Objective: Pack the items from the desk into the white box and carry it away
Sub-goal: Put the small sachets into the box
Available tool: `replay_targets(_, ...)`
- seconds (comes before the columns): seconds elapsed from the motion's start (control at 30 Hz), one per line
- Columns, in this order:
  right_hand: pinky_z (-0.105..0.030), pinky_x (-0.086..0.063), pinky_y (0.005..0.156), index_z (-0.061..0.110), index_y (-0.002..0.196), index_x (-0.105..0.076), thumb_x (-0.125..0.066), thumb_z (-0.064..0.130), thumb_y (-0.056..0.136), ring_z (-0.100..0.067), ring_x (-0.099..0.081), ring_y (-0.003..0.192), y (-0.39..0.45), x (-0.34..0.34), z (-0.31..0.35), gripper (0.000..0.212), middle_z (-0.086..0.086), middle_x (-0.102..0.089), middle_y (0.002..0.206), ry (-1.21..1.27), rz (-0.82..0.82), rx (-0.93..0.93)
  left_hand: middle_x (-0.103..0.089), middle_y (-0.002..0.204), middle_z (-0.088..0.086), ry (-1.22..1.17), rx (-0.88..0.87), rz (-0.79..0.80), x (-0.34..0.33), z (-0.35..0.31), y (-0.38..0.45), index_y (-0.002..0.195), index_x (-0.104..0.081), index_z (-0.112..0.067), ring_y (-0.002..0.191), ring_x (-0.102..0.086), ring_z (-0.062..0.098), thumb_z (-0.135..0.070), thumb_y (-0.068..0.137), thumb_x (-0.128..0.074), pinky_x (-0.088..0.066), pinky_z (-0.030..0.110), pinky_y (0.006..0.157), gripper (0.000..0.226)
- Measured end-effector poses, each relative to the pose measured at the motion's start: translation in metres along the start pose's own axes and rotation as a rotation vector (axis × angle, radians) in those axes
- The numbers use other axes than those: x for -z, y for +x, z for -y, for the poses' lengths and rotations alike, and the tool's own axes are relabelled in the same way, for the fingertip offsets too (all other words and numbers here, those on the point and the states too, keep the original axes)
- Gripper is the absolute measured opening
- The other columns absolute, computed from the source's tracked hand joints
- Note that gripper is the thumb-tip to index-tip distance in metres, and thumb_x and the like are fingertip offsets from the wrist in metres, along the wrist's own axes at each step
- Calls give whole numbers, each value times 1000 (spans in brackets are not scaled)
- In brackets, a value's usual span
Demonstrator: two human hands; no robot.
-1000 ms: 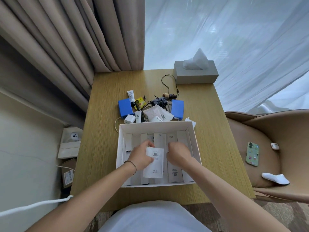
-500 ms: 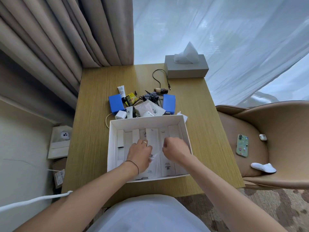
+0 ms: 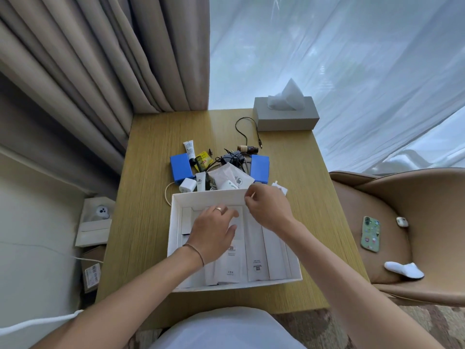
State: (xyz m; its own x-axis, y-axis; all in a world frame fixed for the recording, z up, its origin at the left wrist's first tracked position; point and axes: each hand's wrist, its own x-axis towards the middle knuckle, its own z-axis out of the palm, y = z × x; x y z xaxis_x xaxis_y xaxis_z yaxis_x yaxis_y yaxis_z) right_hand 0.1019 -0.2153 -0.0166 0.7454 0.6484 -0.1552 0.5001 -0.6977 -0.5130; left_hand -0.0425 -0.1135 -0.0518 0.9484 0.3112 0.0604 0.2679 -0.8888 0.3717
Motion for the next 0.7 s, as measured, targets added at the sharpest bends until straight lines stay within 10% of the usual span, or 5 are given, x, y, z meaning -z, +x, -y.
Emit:
replay_targets(0.4,-43,-60,72,10,90,-73,-47,9,88,-28,-68,82,106,10,10,26,-8,-75,90,11,118,-59,-67,105,-3,0,64,-66,56,34,82,112,-68,-23,95,-58,18,-20,91,-60,-49,31,73,23)
replay_targets(0.53,-34,-35,53,12,66,-58,-43,1,81,-27,-52,64,136,-9,-3,24,-5,-58,66,-42,228,-49,-66,103,-4,39,120,-13,52,49,94,111,-67,-25,92,-57,18,-21,91,-58,-50,33,72,23)
replay_targets(0.7,-40,-55,81,18,127,-60,-55,3,88,-25,-60,107,165,-31,-15,42,-4,-64,120,-150,389,47,-65,104,-4,4,213,57,44,59,96,112,-65,-25,97,-58,18,-21,92,-54,-52,36,75,24)
